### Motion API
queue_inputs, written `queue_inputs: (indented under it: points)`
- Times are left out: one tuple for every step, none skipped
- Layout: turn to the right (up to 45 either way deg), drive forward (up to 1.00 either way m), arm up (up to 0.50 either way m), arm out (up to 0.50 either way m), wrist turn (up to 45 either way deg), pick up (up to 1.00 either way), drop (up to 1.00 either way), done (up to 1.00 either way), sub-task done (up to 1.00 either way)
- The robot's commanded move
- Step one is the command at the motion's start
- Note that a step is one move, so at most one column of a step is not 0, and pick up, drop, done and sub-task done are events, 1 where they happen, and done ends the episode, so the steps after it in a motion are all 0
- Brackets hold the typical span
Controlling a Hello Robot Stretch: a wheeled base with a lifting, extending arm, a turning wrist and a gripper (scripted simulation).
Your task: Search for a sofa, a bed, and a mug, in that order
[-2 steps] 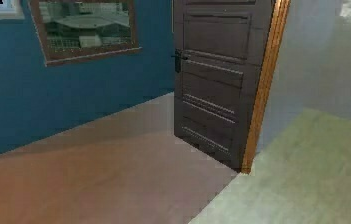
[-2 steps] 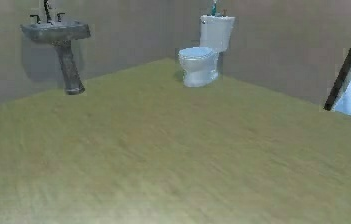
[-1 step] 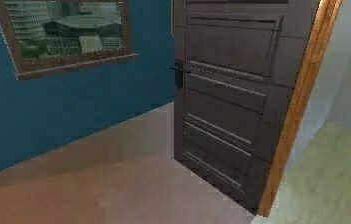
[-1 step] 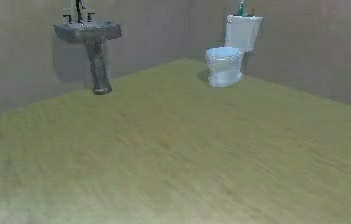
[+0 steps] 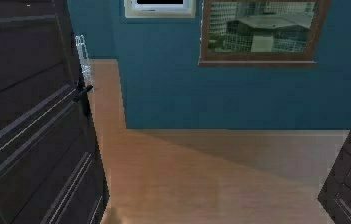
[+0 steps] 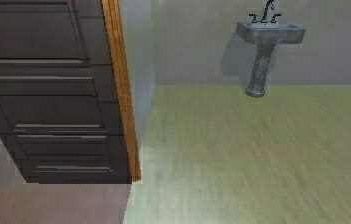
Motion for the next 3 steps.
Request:
queue_inputs:
  points:
    - [-3.0, 0.00, 0.00, 0.00, 0.0, 0.00, 0.00, 0.00, 0.00]
    - [0.0, 0.85, 0.00, 0.00, 0.0, 0.00, 0.00, 0.00, 0.00]
    - [0.0, 0.70, 0.00, 0.00, 0.0, 0.00, 0.00, 0.00, 0.00]
